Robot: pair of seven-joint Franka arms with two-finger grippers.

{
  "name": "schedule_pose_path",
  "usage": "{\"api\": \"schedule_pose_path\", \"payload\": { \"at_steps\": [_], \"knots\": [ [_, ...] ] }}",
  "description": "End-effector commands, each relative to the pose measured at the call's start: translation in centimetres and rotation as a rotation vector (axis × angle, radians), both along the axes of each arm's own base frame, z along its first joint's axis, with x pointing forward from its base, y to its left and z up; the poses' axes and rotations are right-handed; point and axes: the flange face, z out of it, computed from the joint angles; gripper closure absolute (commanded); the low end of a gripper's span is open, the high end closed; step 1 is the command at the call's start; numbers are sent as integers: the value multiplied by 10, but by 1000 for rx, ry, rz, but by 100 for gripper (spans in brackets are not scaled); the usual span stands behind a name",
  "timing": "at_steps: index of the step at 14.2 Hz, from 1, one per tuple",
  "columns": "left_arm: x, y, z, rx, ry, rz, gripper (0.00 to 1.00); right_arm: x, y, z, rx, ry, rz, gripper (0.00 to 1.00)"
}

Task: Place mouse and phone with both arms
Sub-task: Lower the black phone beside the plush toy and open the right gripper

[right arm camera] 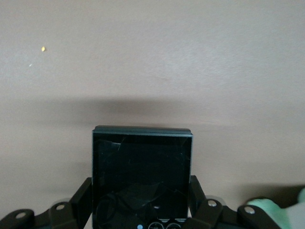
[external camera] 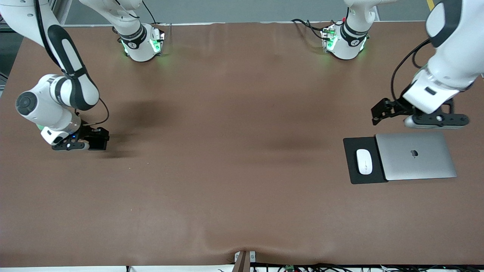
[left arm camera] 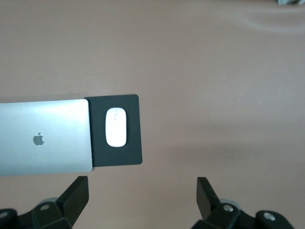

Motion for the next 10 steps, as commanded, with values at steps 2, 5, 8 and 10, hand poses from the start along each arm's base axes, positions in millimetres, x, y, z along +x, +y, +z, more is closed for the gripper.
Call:
{"api": "schedule_pose_path", "payload": {
  "at_steps": [2,5,8,10],
  "knots": [
    [21,0,-2,-18,15,46,0,-21,-3,-13,-15,-73,0,100],
    [19,-17,-6,-13,24,30,0,-28,-15,-17,-25,-96,-24,100],
    [23,-23,-22,-1,52,51,0,-36,-31,-32,-47,-126,5,100],
    [19,-21,-15,-1,51,52,0,-38,-33,-34,-47,-123,2,100]
  ]
}}
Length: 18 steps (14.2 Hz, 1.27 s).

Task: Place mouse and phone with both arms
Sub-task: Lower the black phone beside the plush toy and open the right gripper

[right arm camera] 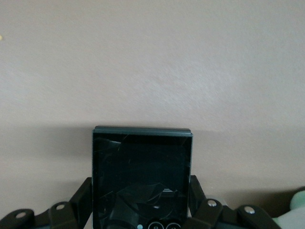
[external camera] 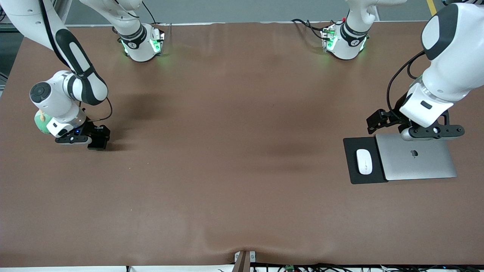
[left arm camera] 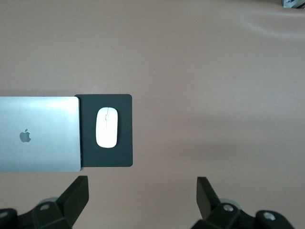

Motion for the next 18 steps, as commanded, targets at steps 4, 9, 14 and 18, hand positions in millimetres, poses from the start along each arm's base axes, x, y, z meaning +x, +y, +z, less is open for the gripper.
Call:
{"api": "schedule_pose_path", "payload": {
  "at_steps": [4,9,14,18],
  "knots": [
    [-17,-20,9,35,62,-7,0,-6,-4,-5,5,-5,1,77],
    [-22,-19,13,40,76,5,0,-9,-3,-16,21,13,-26,0],
    [-22,-13,32,28,68,6,0,18,11,85,34,-91,-29,0],
    [-14,-11,38,35,48,6,0,43,17,160,35,-162,0,0]
  ]
}}
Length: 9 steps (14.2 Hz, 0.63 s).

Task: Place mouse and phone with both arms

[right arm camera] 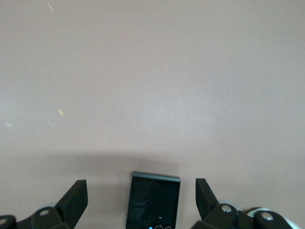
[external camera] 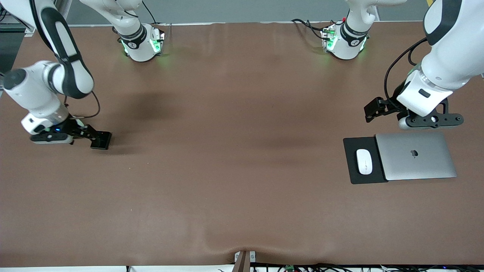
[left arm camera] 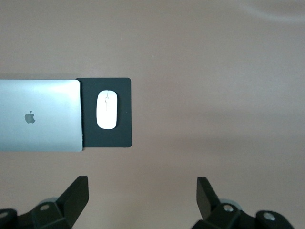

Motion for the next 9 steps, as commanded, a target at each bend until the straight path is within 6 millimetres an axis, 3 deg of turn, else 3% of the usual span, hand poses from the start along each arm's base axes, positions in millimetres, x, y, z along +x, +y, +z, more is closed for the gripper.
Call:
{"api": "schedule_pose_path", "payload": {
  "at_steps": [1,5,9],
  "knots": [
    [3,3,10,19,-6,2,0,13,5,53,29,4,4,0],
    [9,10,18,19,-25,-18,0,44,10,147,-5,146,-63,0],
    [8,13,16,23,-18,-36,0,53,79,187,-32,199,-171,0]
  ]
}}
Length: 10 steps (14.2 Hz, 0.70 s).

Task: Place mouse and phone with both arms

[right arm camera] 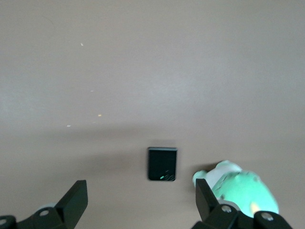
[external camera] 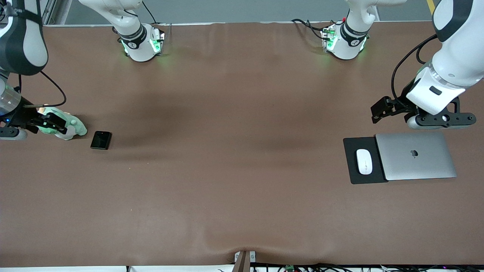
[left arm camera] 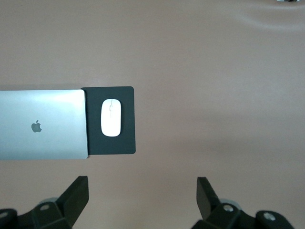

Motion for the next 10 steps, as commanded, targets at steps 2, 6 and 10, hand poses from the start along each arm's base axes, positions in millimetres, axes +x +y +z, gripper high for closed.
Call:
{"api": "schedule_pose_path", "payload": {
  "at_steps": [2,6,10],
  "knots": [
    [3,4,2,24,10,-9,0,9,45,50,-22,25,-63,0],
    [3,4,2,24,10,-11,0,9,41,141,-13,-7,-76,0],
    [4,3,1,24,11,-8,0,7,29,158,93,-5,-110,0]
  ]
}}
